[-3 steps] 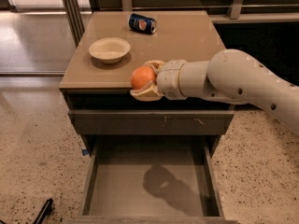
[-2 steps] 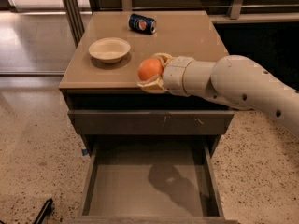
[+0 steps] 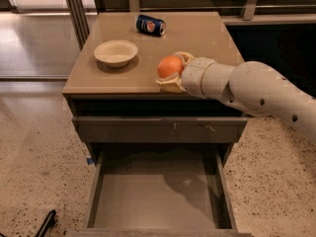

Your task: Pick orange from middle drawer and place on counter

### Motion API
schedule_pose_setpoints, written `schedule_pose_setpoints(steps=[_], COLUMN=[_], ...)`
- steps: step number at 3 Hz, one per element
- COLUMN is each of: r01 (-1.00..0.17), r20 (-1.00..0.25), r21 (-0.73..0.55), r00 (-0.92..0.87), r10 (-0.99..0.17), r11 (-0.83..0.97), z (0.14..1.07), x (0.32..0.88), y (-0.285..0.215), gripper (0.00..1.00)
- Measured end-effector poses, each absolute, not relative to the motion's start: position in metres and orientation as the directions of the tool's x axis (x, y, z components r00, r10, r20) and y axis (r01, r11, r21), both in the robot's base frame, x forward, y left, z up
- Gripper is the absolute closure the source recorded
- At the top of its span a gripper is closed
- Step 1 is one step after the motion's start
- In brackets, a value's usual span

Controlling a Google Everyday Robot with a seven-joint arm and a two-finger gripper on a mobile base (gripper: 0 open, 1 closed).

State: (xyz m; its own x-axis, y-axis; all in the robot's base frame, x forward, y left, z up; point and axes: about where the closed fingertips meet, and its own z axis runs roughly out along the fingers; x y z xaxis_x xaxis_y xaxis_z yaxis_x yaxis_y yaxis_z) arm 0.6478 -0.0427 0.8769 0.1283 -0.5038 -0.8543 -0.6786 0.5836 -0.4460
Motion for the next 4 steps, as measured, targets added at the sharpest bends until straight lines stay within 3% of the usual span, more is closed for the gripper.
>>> schedule_pose_setpoints(steps=[4], r01=[-0.710], r20=[-0.886], r21=[-0.406], r00=[0.150], r10=[-0.439], r11=[0.575], z=[0.889], x=[0.743], y=[-0.063], gripper=[1.00])
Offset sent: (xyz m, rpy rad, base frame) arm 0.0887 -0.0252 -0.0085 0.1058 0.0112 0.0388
